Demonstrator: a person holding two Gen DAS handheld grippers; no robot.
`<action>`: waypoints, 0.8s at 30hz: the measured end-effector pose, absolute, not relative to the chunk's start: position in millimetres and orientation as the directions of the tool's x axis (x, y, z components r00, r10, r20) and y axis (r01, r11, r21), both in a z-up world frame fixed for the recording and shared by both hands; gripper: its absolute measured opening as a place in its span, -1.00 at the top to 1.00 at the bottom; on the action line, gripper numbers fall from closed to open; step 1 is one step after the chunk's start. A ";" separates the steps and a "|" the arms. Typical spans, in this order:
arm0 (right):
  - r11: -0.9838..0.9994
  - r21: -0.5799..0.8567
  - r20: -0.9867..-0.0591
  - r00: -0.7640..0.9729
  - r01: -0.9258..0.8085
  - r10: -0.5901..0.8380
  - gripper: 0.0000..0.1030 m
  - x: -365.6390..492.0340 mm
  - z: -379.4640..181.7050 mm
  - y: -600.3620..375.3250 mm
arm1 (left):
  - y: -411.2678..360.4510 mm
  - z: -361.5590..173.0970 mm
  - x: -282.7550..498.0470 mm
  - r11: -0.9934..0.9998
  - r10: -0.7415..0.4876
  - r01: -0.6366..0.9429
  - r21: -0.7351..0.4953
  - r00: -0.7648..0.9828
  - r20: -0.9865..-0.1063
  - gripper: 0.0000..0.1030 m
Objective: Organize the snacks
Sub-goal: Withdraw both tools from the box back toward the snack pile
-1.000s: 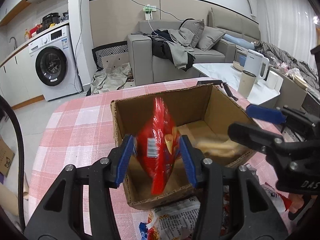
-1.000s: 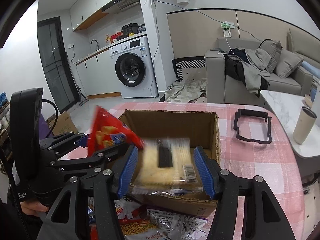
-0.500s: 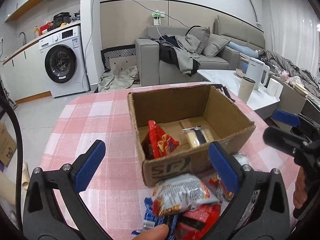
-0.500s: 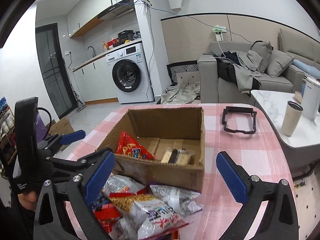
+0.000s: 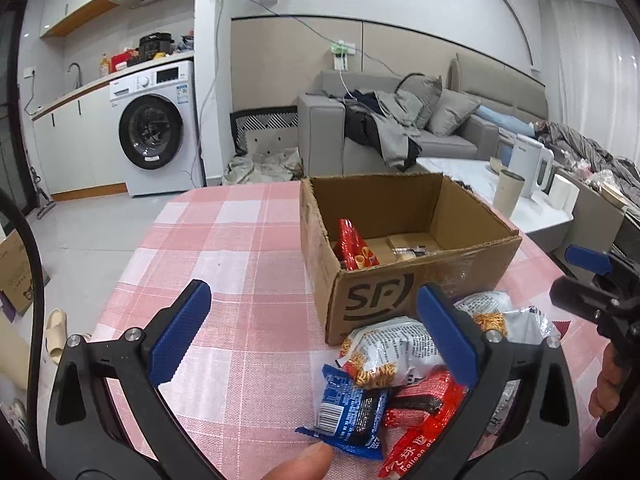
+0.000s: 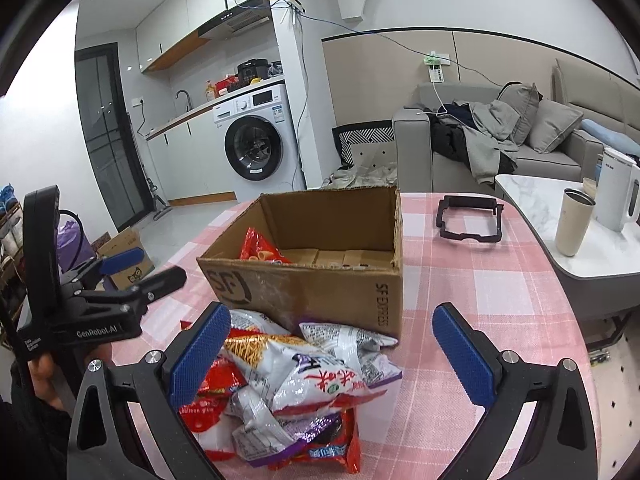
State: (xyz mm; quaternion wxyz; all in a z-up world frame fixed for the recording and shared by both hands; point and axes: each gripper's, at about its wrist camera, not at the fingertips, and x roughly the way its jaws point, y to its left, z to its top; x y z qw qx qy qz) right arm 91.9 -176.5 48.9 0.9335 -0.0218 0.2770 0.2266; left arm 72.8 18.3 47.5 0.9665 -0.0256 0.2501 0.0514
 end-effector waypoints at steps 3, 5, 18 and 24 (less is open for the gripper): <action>0.898 0.064 -0.529 0.749 -0.435 0.400 -0.99 86.1 42.9 -176.9 | 19.4 47.8 63.0 0.992 0.094 -0.120 -0.026 0.879 -0.467 -0.99; 0.897 0.055 -0.524 0.752 -0.438 0.399 -0.99 82.0 40.2 -176.7 | 19.8 47.4 58.9 0.993 0.093 -0.116 -0.021 0.878 -0.469 -0.99; 0.834 0.144 -0.571 0.644 -0.532 0.509 -0.99 75.8 21.7 -170.2 | 2.5 21.1 46.4 1.000 0.005 -0.016 -0.015 0.851 -0.525 -0.99; 0.840 0.157 -0.598 0.626 -0.520 0.500 -0.99 78.5 14.0 -172.5 | -6.1 12.4 41.1 0.999 -0.019 0.032 0.015 0.845 -0.534 -0.99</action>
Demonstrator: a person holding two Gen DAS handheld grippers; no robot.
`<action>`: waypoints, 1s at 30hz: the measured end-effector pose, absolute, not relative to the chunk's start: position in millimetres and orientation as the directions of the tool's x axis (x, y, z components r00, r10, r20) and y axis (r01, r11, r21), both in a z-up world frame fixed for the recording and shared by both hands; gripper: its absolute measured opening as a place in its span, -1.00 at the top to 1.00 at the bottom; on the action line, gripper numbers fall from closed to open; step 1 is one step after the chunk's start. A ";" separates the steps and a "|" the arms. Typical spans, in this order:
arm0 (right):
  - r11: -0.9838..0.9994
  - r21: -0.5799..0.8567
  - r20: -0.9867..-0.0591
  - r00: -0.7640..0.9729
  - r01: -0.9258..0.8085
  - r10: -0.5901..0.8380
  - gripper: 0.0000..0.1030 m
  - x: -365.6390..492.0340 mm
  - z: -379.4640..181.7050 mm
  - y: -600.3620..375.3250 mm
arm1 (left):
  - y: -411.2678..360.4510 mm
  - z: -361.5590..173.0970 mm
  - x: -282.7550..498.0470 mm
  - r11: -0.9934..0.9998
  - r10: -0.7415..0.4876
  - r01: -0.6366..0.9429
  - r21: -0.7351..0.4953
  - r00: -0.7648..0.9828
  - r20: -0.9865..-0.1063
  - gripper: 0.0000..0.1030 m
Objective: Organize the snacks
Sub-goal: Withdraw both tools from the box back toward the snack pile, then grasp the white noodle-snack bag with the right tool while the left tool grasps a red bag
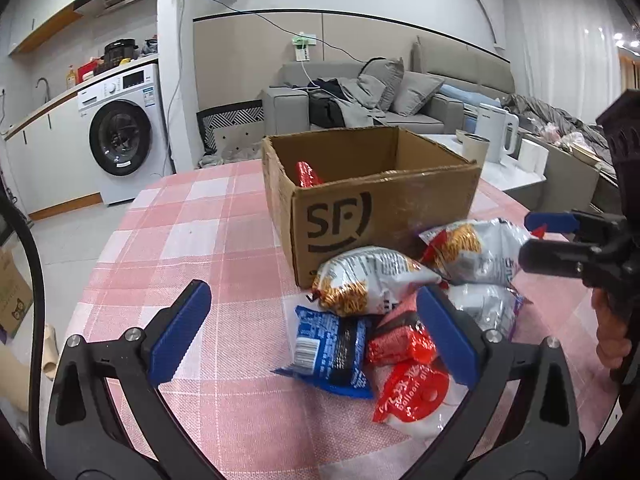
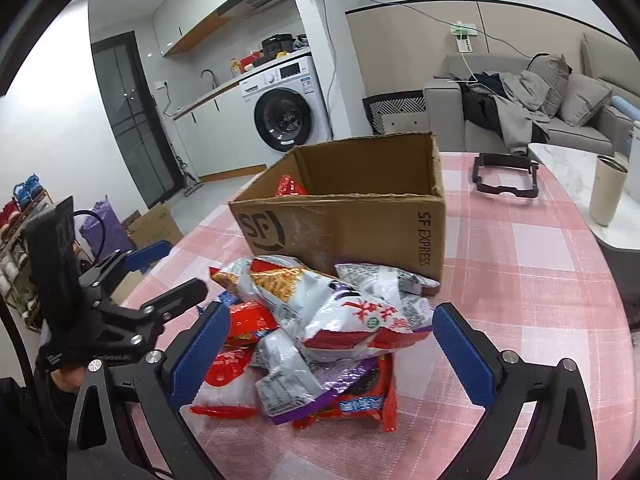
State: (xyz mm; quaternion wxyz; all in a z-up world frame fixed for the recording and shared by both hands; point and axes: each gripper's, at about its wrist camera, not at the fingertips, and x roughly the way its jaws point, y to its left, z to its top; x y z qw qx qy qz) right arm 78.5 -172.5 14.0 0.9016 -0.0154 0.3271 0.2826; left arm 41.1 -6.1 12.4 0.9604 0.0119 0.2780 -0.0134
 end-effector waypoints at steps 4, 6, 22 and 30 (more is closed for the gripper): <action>0.848 0.143 -0.606 0.632 -0.510 0.482 -0.99 78.7 10.5 -174.7 | -6.0 6.1 41.4 0.999 -0.028 0.040 0.010 0.837 -0.547 -0.99; 0.849 0.145 -0.608 0.631 -0.508 0.482 -0.99 79.5 9.4 -174.3 | -4.5 4.0 42.8 0.999 -0.044 0.046 -0.010 0.832 -0.553 -0.99; 0.853 0.227 -0.627 0.600 -0.470 0.497 -0.98 96.6 -8.1 -174.9 | -11.1 -0.4 42.6 0.995 -0.093 0.097 -0.022 0.828 -0.552 -0.99; 0.839 0.316 -0.644 0.549 -0.443 0.533 -0.83 109.6 -19.8 -175.4 | -11.2 -4.2 45.8 0.995 -0.101 0.098 -0.036 0.815 -0.570 -0.99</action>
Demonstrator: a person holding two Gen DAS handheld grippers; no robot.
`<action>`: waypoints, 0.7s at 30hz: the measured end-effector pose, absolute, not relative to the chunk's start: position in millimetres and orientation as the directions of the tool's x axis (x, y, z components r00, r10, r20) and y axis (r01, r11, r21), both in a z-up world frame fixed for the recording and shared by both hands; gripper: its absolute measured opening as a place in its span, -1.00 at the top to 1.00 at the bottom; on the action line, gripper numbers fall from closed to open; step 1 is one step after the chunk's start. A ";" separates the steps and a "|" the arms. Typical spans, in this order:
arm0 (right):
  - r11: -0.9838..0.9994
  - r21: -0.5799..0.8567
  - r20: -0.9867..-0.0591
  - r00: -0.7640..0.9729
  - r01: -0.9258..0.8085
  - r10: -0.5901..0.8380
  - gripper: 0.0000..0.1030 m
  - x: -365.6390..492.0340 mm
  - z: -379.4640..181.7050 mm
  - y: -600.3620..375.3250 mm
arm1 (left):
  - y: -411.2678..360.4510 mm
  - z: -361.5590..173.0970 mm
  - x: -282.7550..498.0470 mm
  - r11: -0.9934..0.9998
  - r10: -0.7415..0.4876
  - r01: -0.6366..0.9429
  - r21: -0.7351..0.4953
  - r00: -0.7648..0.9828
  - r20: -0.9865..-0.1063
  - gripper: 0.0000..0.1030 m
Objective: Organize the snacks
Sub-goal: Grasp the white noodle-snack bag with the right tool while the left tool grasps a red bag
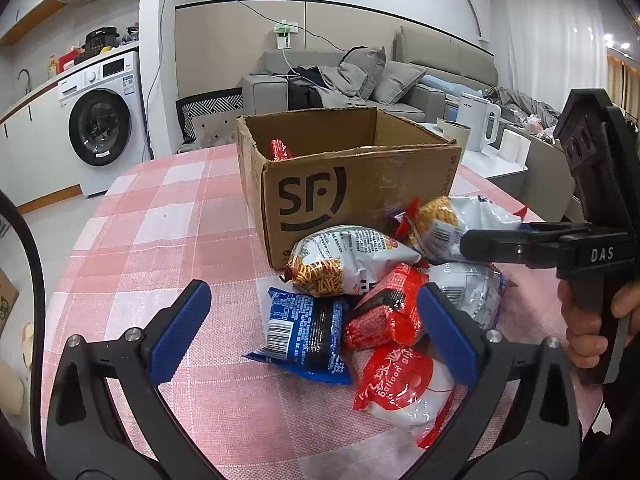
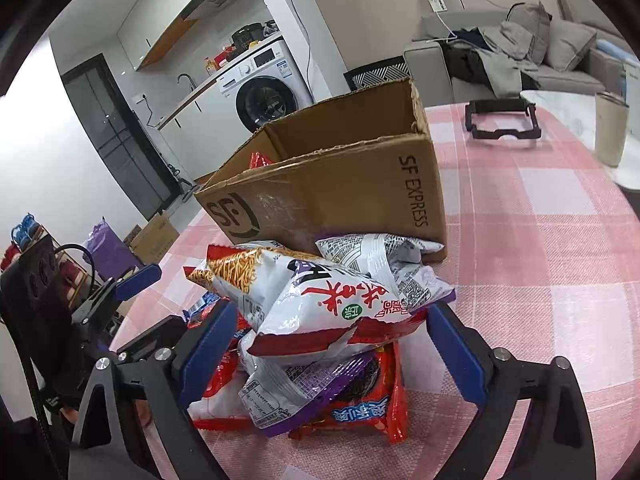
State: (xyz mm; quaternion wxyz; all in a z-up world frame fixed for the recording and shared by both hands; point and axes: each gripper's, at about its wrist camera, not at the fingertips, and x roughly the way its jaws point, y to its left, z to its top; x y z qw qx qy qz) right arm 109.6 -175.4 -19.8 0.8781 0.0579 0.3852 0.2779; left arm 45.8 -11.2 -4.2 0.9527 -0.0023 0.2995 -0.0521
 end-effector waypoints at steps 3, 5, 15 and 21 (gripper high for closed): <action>0.819 0.328 -0.631 0.536 -0.470 0.560 -0.76 105.8 -17.3 -175.2 | -8.6 -5.5 47.9 0.994 -0.105 0.096 -0.046 0.811 -0.576 -0.99; 0.790 0.343 -0.624 0.505 -0.508 0.596 -0.70 102.5 -15.0 -173.7 | -6.7 -6.2 49.3 0.994 -0.106 0.093 -0.053 0.809 -0.579 -0.99; 0.798 0.400 -0.627 0.501 -0.450 0.597 -0.71 115.5 -22.6 -183.2 | -5.2 -9.6 52.3 0.993 -0.116 0.100 -0.059 0.799 -0.590 -0.99; 0.770 0.435 -0.627 0.457 -0.468 0.631 -0.71 119.3 -25.3 -174.9 | -8.6 -10.9 53.9 0.992 -0.126 0.116 -0.055 0.795 -0.594 -0.99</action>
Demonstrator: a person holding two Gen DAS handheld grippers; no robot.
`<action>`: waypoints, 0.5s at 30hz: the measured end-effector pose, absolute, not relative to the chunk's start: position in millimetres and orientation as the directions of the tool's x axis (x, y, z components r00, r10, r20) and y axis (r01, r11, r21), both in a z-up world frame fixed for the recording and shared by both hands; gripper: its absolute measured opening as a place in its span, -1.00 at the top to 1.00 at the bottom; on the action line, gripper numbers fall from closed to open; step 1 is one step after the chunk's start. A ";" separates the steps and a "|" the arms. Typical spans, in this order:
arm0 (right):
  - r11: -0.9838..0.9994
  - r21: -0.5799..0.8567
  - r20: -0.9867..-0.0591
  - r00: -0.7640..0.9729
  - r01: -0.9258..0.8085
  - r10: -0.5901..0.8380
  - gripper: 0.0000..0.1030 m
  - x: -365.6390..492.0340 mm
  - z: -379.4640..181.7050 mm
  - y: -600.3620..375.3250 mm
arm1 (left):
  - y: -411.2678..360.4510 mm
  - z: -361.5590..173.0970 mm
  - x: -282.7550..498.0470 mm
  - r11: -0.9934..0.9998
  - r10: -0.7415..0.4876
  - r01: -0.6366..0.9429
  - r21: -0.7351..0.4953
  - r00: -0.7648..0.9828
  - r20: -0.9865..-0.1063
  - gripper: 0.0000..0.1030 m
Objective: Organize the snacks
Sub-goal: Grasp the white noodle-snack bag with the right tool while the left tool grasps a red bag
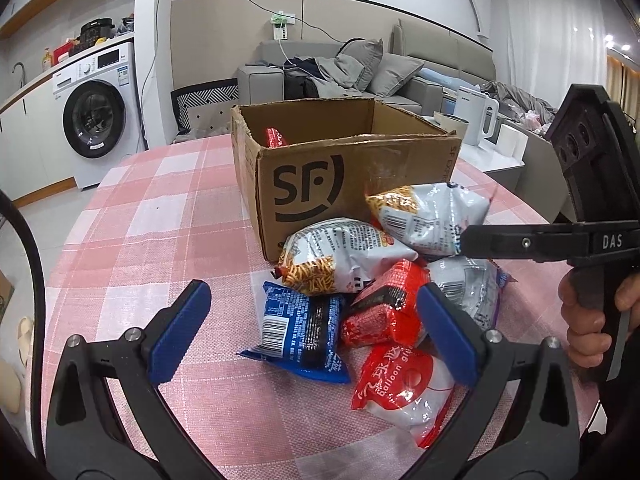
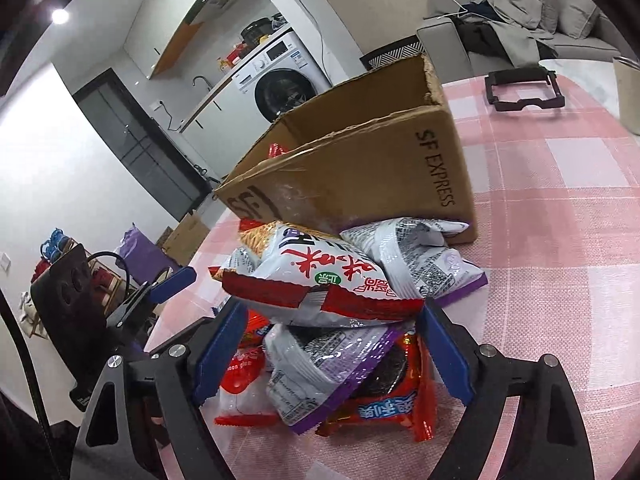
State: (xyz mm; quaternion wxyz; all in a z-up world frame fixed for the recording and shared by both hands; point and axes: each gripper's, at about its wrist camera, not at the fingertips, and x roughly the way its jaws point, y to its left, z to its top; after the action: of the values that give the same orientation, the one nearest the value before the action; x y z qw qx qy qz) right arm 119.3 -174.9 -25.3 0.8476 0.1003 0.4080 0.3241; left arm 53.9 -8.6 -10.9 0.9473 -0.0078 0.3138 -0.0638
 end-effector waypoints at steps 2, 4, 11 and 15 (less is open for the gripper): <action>0.763 0.434 -0.618 0.457 -0.479 0.639 -0.71 115.4 -21.9 -173.6 | -9.9 -11.5 54.4 0.990 -0.136 0.129 -0.054 0.792 -0.595 -0.99; 0.749 0.434 -0.609 0.450 -0.500 0.653 -0.71 110.3 -17.8 -170.9 | -10.8 -12.4 55.8 0.989 -0.142 0.136 -0.055 0.787 -0.601 -0.99; 0.771 0.402 -0.629 0.463 -0.494 0.625 -0.71 112.8 -15.7 -160.2 | -9.7 -15.1 58.9 0.987 -0.158 0.145 -0.071 0.776 -0.611 -0.99; 0.782 0.361 -0.639 0.476 -0.508 0.604 -0.71 117.5 -12.0 -150.7 | -6.6 -17.2 61.3 0.986 -0.166 0.143 -0.087 0.769 -0.618 -0.99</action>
State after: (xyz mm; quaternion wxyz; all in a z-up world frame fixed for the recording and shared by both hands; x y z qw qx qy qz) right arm 117.5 -150.7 -12.0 0.8570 0.0607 0.3960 0.3242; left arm 61.3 -6.6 -17.2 0.9402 -0.0175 0.3301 -0.0822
